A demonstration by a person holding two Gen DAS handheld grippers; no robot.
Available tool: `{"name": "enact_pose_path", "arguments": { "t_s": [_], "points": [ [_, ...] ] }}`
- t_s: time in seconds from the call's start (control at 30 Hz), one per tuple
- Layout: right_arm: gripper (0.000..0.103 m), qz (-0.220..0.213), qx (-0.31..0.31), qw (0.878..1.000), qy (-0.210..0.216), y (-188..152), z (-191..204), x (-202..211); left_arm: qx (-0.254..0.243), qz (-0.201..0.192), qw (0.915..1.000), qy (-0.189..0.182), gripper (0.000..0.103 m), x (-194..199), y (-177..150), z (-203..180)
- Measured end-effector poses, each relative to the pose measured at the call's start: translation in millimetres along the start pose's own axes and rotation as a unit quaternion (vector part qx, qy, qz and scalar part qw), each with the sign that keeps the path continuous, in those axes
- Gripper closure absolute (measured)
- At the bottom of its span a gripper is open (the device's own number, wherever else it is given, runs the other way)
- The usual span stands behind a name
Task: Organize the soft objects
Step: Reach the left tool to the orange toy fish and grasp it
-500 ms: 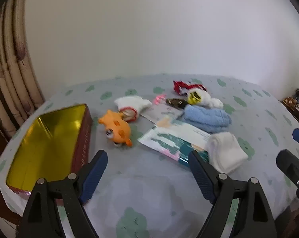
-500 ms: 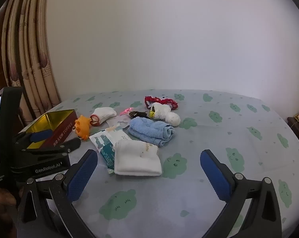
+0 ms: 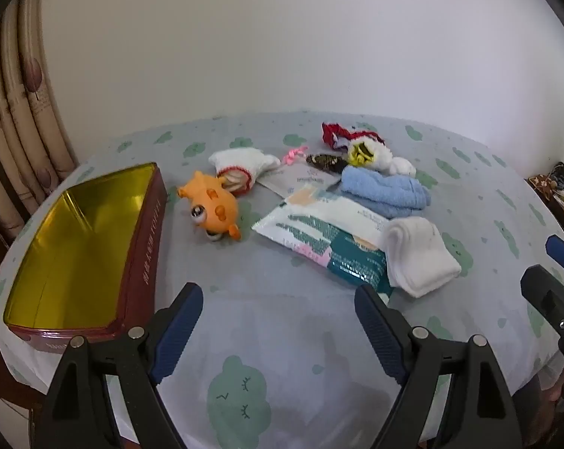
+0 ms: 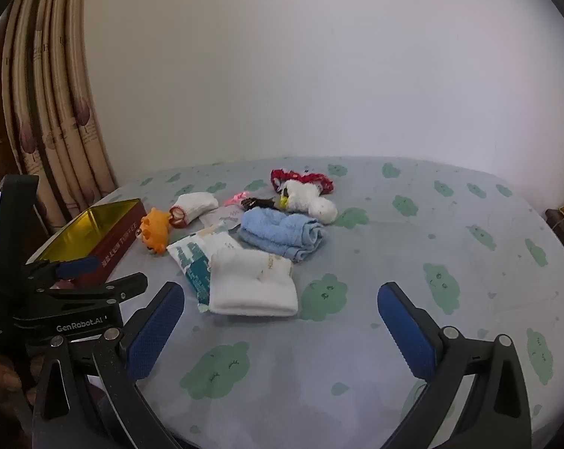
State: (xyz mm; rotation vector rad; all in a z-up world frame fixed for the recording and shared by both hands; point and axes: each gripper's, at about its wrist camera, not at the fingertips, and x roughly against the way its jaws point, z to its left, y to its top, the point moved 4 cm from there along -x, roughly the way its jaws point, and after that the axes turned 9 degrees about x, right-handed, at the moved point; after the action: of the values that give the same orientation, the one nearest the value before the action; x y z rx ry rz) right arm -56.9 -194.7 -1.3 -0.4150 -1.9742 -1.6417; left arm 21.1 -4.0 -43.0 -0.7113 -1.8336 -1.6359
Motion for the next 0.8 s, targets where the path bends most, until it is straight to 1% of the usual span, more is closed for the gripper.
{"name": "enact_pose_path", "arguments": {
  "t_s": [0.03, 0.37, 0.53, 0.8],
  "points": [
    [0.000, 0.001, 0.002, 1.000, 0.005, -5.1, 1.4, 2.8, 0.003, 0.003, 1.0000, 0.001, 0.017, -0.8, -0.7, 1.0],
    [0.000, 0.025, 0.000, 1.000, 0.016, -8.1, -2.0, -7.5, -0.002, 0.026, 0.9997, 0.002, 0.017, -7.4, -5.1, 1.9],
    [0.000, 0.029, -0.011, 0.999, 0.022, -7.5, -7.9, -8.9, -0.002, 0.033, 0.9994, 0.001, 0.017, -12.4, -6.2, 1.2],
    [0.000, 0.049, -0.017, 0.998, 0.034, -13.3, -8.7, -14.7, 0.007, 0.048, 0.9988, 0.000, 0.017, -19.3, -7.4, 5.3]
  ]
}}
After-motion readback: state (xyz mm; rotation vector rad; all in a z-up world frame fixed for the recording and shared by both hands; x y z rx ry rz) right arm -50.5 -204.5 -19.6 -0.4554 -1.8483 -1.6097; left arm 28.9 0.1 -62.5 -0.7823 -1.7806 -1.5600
